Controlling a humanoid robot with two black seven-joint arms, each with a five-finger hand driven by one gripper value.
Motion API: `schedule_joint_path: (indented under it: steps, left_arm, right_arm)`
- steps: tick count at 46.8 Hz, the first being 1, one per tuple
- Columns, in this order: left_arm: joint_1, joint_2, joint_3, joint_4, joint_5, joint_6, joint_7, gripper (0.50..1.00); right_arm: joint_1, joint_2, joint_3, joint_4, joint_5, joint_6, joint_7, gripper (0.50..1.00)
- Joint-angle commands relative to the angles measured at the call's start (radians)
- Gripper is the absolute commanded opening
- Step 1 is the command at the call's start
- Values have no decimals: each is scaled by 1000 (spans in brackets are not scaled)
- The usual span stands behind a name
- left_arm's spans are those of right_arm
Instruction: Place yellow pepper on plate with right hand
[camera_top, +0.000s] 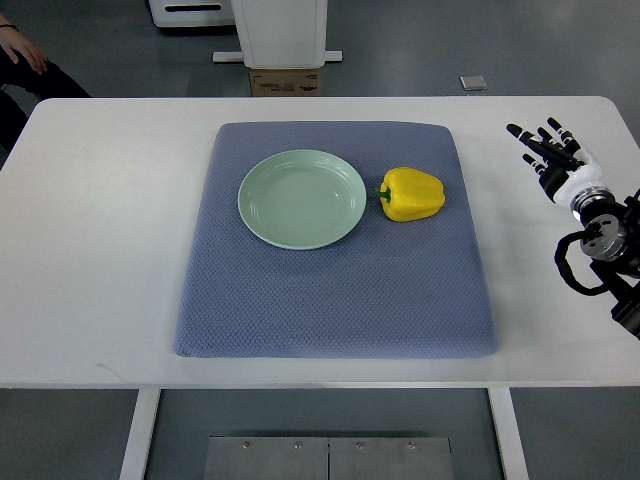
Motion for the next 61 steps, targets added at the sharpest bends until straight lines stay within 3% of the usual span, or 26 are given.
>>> schedule_joint_path:
  steps: [1,51,61]
  left_arm:
    - [1,0,0,-1,0,-1,0,1000]
    - [1,0,0,1,0,-1,0,1000]
    - [1,0,0,1,0,-1,0,1000]
  right_arm:
    - [1,0,0,0,0,0,0,1000]
    - [5,1,-4,0,0,-15,-2,1000]
    - [8,0,-1,-40,0,-15,0,1000]
